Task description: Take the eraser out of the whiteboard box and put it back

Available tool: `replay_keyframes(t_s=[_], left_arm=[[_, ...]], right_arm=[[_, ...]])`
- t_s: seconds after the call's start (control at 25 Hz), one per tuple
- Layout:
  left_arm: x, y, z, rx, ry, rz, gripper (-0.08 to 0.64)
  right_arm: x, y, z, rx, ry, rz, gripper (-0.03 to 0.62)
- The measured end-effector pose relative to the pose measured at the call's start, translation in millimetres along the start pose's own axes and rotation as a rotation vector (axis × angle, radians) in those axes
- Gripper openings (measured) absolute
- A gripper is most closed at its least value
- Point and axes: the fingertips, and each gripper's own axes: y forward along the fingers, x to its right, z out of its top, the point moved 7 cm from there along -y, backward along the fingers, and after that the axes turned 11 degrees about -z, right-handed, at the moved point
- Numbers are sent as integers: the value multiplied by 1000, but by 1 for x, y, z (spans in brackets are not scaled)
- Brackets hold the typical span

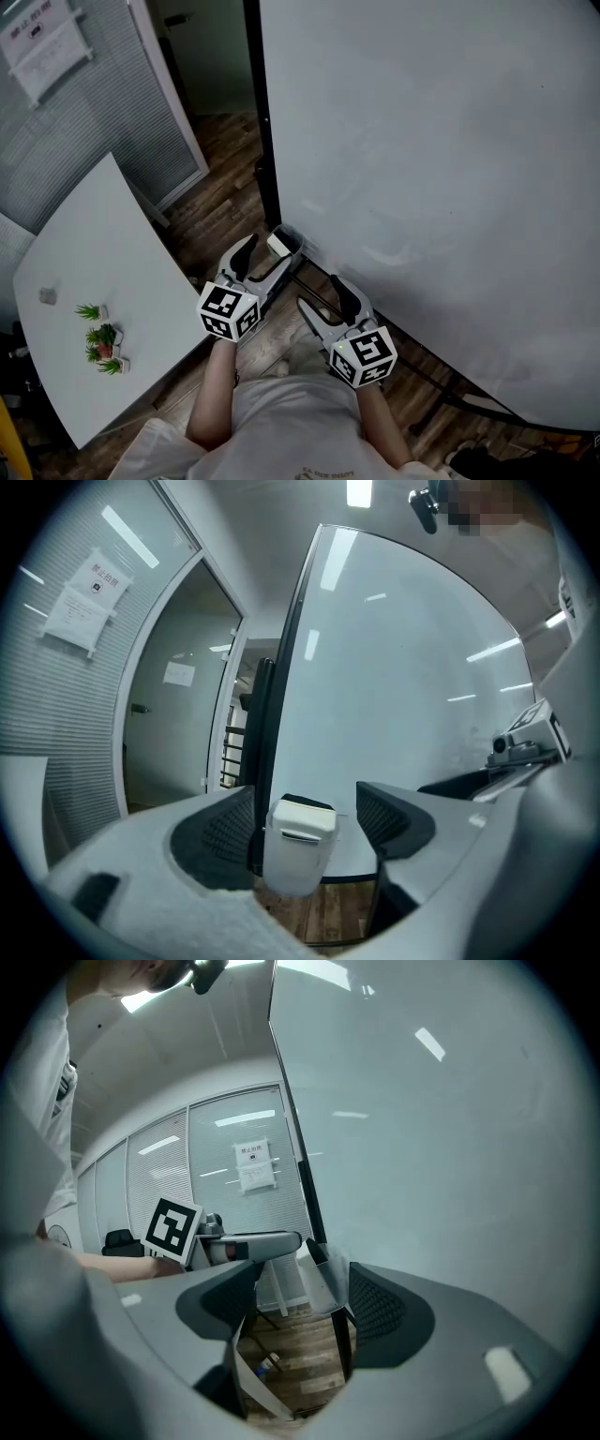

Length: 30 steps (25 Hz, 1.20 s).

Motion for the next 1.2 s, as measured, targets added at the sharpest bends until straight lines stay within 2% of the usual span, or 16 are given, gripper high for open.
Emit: replay_keyframes(t_s=[0.12, 0.28, 0.56, 0.92, 1.2], left_arm=[[-5, 6, -2, -36, 38, -15, 333], [-8, 10, -3, -54, 50, -40, 333], [-7, 24, -4, -107, 115, -116, 331], [-4, 35, -8, -132, 138, -135, 310], [-8, 37, -12, -149, 151, -108, 276]], right_arm=[[0, 4, 0, -8, -7, 19, 313], [2, 6, 0, -22, -11, 28, 313], [5, 11, -4, -38, -7, 61, 313], [12, 12, -1, -30, 19, 73, 308], [8, 14, -2, -39, 13, 96, 307]])
